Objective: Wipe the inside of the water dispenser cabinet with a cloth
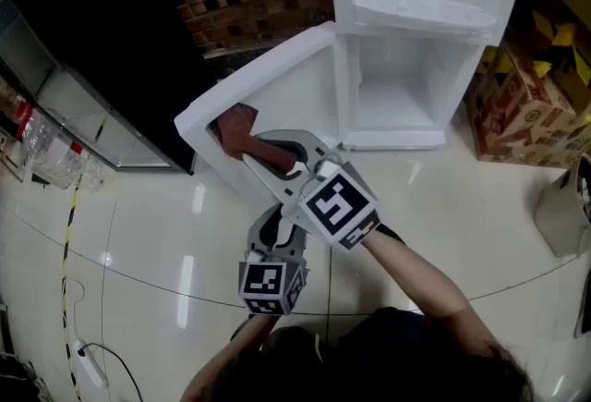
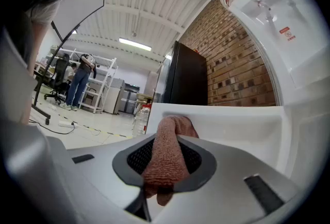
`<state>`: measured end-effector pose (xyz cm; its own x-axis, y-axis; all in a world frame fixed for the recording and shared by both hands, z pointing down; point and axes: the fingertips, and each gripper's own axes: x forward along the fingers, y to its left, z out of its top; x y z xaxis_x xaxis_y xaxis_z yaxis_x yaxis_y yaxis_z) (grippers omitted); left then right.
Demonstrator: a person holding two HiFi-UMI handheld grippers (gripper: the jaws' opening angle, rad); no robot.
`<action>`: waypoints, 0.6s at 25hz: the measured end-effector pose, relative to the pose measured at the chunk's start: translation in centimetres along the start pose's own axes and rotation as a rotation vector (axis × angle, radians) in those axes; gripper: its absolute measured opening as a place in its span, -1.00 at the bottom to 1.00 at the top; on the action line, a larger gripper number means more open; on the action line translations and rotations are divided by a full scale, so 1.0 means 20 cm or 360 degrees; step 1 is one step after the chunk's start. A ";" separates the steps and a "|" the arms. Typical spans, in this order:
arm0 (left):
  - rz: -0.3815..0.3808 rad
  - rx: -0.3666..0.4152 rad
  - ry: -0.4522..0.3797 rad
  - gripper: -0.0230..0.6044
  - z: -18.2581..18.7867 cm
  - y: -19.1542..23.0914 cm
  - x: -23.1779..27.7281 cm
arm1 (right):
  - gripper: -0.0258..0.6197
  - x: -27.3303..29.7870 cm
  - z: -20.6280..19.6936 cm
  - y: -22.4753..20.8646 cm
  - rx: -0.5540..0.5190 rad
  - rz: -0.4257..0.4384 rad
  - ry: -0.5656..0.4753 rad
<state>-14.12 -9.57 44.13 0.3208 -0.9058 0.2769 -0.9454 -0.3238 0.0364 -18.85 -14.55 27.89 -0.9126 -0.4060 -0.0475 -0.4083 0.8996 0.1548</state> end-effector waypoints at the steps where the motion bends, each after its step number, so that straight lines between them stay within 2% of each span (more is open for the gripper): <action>1: -0.0003 0.0004 -0.0012 -0.53 0.01 0.00 0.00 | -0.66 0.00 -0.02 -0.03 0.0012 -0.0024 0.0013; 4: -0.0014 0.0011 -0.0029 -0.53 0.02 -0.01 0.00 | -0.66 -0.04 -0.07 -0.15 0.0046 -0.0125 0.0043; 10: -0.0036 0.0029 -0.0016 -0.53 0.01 -0.03 0.00 | -0.66 -0.26 -0.16 -0.63 0.0122 -0.0503 0.0068; 15: -0.0022 0.0035 -0.0004 -0.53 0.01 -0.03 0.00 | -0.66 -0.43 -0.20 -0.89 0.0168 -0.0705 0.0091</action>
<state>-13.57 -9.40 43.97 0.3343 -0.9018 0.2740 -0.9394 -0.3423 0.0193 -3.62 -27.63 29.42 -0.6482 -0.7608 -0.0315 -0.7614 0.6475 0.0301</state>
